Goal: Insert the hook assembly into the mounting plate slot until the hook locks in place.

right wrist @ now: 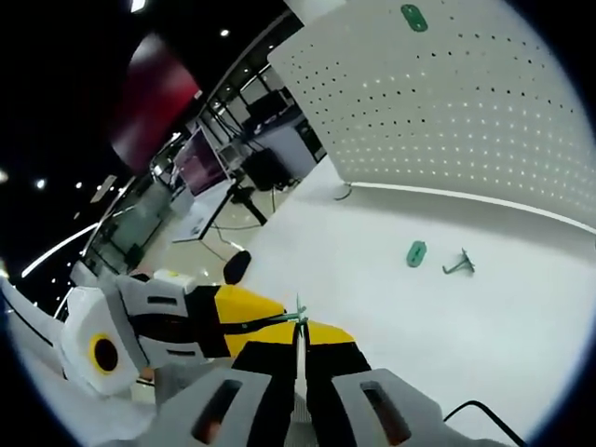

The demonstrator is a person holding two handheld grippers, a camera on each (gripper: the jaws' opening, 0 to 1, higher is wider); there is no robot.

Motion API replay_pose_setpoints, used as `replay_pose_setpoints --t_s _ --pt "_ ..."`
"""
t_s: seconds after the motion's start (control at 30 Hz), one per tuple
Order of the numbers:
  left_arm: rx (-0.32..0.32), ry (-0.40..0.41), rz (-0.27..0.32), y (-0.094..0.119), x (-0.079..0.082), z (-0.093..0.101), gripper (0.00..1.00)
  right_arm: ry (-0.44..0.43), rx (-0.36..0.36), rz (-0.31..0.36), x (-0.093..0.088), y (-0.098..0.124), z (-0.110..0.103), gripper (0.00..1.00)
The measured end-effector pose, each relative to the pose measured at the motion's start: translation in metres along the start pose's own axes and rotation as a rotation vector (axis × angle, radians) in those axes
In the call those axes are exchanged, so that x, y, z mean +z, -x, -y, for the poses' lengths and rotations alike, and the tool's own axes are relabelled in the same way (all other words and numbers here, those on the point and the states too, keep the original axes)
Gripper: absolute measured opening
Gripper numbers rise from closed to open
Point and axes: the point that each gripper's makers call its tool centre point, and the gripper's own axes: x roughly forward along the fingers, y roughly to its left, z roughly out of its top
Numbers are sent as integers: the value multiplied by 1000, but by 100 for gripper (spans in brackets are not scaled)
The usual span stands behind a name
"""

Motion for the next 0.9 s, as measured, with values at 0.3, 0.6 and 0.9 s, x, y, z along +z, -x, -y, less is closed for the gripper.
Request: replay_pose_setpoints --t_s 0.3,0.6,0.9 --pt "10 84 -13 0 -4 -2 4 17 3 -3 3 1 -5 0" --pt "10 135 -19 2 -7 -4 2 137 23 27 3 -1 -9 1" --pt "30 171 -32 6 -13 -9 2 213 50 73 12 7 -17 3"
